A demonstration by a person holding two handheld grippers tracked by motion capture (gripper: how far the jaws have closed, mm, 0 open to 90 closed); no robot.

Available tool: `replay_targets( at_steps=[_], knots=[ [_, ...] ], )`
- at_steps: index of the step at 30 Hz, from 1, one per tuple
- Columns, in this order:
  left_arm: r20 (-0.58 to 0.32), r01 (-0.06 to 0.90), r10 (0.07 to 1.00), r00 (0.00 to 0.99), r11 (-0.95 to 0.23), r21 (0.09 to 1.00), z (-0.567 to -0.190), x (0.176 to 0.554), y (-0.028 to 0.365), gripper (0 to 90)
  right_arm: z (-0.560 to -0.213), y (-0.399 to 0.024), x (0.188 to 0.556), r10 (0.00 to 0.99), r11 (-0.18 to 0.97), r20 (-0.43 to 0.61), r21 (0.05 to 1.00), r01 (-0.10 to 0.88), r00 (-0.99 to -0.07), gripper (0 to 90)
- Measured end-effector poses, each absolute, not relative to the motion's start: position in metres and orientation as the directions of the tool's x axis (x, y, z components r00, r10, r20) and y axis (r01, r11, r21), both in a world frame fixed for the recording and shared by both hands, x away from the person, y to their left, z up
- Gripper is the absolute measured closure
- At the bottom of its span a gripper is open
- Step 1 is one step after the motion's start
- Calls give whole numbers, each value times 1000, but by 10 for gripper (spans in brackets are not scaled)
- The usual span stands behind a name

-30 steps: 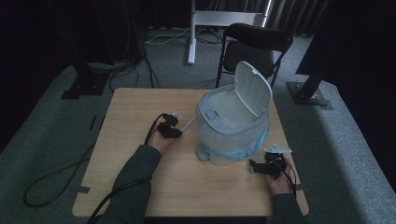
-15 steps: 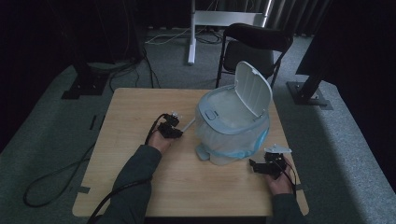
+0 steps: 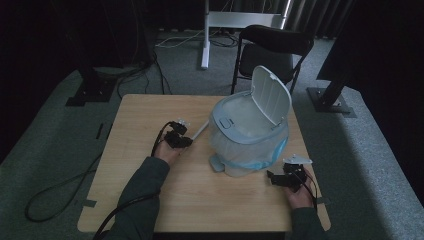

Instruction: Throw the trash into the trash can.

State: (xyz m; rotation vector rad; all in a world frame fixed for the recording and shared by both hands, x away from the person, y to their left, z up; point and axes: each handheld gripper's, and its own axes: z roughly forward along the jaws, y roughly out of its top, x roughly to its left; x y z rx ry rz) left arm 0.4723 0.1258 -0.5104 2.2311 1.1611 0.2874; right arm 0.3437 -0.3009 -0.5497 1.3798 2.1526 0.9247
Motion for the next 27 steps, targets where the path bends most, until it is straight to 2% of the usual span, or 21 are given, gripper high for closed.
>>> replay_targets(
  at_steps=[7,27],
  knots=[
    [-82,639,807,584,-395,660,-491,464,139,794,-550,-301,344,908,287,5,723,629,-420,113],
    [-55,557,810,584,-351,753,-451,443,163,794,-550,-301,344,908,287,5,723,629,-420,113]
  ],
)
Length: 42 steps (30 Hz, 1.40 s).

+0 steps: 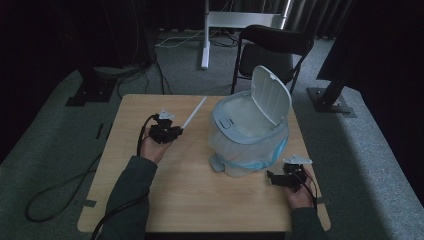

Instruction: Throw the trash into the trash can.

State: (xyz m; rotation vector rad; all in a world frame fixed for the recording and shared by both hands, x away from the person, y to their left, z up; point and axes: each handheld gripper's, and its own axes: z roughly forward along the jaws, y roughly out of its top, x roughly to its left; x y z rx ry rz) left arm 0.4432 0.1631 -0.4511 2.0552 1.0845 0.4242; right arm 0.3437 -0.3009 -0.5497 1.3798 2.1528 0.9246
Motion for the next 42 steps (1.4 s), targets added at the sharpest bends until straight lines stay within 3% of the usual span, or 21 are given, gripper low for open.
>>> replay_targets(
  at_steps=[42],
  knots=[
    [10,406,779,627,-338,849,-394,411,167,794,-550,-301,344,908,286,5,723,629,-419,113]
  ],
)
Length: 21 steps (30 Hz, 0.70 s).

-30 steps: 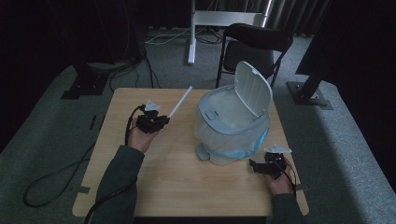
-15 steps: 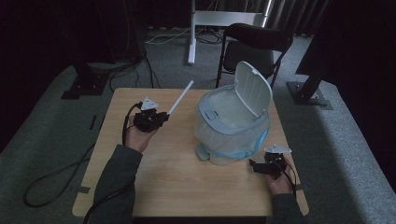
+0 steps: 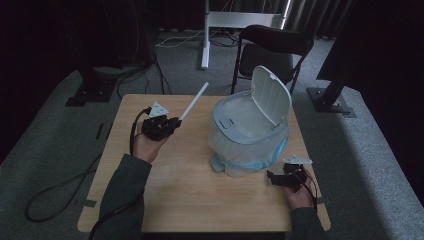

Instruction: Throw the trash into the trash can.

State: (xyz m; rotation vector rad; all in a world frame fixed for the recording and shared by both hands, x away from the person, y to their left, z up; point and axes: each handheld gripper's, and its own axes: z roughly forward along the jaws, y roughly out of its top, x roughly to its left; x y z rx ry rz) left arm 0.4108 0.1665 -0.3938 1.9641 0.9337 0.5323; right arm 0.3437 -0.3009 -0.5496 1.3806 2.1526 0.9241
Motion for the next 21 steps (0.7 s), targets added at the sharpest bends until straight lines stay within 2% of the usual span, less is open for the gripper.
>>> replay_targets(
  at_steps=[21],
  knots=[
    [47,330,753,656,-343,880,-369,397,157,794,-550,-301,344,908,286,6,723,629,-419,113]
  ],
)
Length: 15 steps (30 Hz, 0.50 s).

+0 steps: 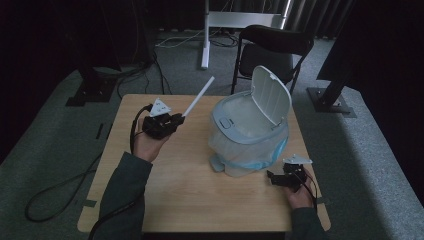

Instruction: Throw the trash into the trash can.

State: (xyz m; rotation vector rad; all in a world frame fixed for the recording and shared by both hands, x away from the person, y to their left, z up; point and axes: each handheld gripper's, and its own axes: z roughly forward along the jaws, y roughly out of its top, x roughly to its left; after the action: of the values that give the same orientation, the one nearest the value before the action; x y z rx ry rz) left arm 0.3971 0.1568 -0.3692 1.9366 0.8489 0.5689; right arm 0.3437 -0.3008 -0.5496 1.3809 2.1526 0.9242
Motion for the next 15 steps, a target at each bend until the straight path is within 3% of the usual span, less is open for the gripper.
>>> replay_targets(
  at_steps=[15],
  knots=[
    [67,290,736,673,-347,892,-356,390,151,794,-550,-301,344,908,286,5,723,629,-419,113]
  ],
)
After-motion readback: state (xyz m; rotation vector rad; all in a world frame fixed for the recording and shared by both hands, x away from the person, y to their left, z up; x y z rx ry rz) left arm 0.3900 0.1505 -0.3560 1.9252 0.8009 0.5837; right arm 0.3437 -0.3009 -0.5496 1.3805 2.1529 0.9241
